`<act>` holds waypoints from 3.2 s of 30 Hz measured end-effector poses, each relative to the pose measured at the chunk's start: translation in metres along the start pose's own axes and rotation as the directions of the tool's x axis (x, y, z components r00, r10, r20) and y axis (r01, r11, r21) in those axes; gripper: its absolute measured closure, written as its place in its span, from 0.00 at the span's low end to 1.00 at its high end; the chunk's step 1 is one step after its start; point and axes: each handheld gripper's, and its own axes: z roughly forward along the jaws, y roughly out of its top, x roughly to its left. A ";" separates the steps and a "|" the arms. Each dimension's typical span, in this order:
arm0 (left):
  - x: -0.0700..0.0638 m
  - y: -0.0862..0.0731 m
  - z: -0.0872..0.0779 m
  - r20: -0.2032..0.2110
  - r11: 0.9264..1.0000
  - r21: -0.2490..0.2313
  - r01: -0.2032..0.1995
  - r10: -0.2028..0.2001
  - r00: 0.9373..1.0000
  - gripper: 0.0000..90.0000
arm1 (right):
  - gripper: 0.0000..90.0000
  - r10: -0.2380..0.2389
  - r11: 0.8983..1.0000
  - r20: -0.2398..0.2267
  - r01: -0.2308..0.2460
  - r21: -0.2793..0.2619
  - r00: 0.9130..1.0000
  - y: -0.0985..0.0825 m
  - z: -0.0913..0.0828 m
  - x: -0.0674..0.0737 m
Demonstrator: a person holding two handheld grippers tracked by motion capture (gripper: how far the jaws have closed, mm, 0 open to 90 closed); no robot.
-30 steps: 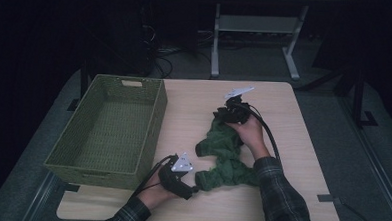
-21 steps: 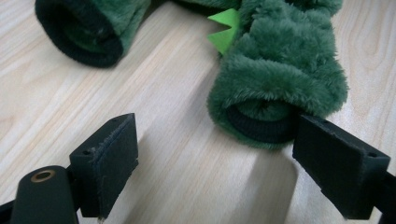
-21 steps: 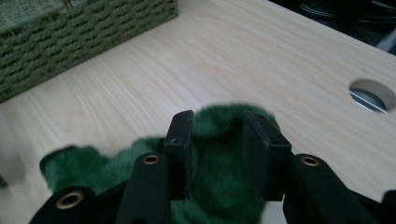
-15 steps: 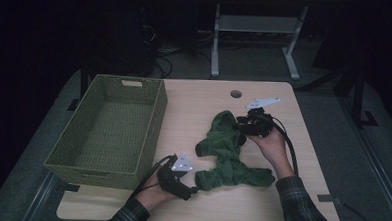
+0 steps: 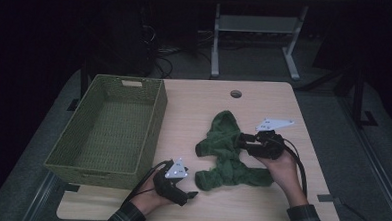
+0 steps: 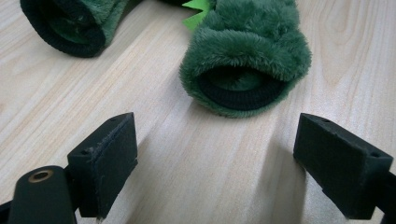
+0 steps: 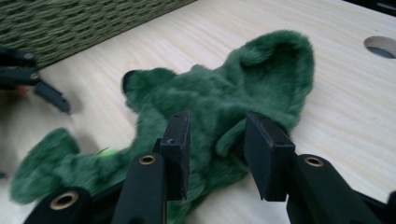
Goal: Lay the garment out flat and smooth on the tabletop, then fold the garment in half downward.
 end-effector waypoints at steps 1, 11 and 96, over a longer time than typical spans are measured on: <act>0.000 0.000 0.000 0.000 1.000 0.001 0.000 0.000 1.000 0.14 | 0.69 0.002 1.000 -0.009 -0.002 -0.007 1.000 -0.002 -0.001 0.002; 0.000 0.000 0.000 0.001 1.000 -0.003 0.005 -0.005 1.000 0.14 | 0.71 0.001 1.000 -0.077 -0.002 -0.012 0.997 -0.022 -0.005 0.023; 0.000 -0.003 -0.003 0.015 1.000 0.003 -0.007 0.007 1.000 0.14 | 0.83 0.042 0.999 -0.012 -0.043 -0.026 0.999 -0.040 -0.023 0.036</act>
